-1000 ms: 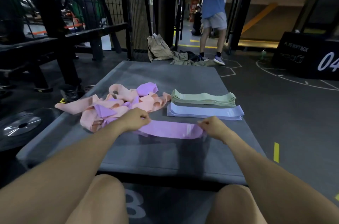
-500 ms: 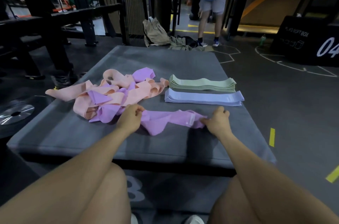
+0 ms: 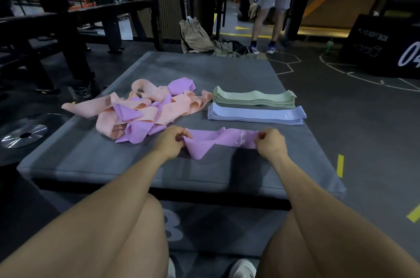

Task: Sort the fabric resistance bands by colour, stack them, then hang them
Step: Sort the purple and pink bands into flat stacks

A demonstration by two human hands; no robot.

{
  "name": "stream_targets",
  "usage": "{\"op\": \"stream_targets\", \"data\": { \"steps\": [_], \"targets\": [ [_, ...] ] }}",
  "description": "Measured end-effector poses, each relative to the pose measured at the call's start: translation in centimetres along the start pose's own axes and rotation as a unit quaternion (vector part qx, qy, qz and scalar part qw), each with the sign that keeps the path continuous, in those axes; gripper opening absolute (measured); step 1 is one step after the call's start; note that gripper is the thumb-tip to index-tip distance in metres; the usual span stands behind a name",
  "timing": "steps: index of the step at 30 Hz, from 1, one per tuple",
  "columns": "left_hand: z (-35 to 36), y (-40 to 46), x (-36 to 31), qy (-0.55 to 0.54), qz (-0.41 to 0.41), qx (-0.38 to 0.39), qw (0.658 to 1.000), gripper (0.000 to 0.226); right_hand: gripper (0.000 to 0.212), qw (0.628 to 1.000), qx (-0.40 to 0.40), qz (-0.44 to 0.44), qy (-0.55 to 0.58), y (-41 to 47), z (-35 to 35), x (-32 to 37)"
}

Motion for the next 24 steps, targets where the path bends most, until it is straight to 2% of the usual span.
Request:
{"op": "stream_targets", "data": {
  "steps": [4,8,11,13,16,17,20,24],
  "targets": [
    [0.6,0.4,-1.7,-0.028,0.043,0.005,0.999,0.025,0.023,0.998,-0.057,0.014,0.024,0.4,-0.7,-0.6],
    [1.0,0.3,-2.7,-0.103,0.034,0.011,0.994,0.015,0.028,0.993,-0.092,0.058,0.048,1.2,-1.0,-1.2],
    [0.4,0.3,-2.9,-0.012,0.033,0.020,0.999,0.026,0.025,0.992,-0.094,0.073,0.053,1.8,-0.6,-1.6],
    [-0.2,0.6,-2.2,0.031,-0.001,0.007,0.999,0.023,0.027,0.991,-0.089,0.086,0.042,2.0,-0.5,-1.8],
    [-0.6,0.6,-0.8,0.017,-0.085,-0.040,0.995,0.029,0.029,0.992,-0.057,0.108,0.012,1.9,-0.4,-2.2],
    [-0.5,0.5,-0.3,0.040,-0.101,-0.020,0.994,0.028,0.030,0.993,-0.044,0.111,0.003,1.8,-0.3,-2.3],
    [-0.6,0.2,1.0,0.096,-0.090,0.005,0.991,0.016,0.033,0.994,-0.023,0.108,-0.010,1.8,-0.1,-2.6],
    [-1.5,-0.5,1.0,0.109,-0.105,-0.056,0.987,0.022,0.043,0.993,-0.009,0.112,0.020,1.8,0.0,-2.5]
  ]
}}
Point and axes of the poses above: each hand's wrist, its own y-axis towards the middle knuckle, its own z-axis out of the palm, x = y × z, the point moved 3 cm from there along y, towards the middle knuckle, and after that the axes turned 9 degrees about -y, right-handed, at the moved point
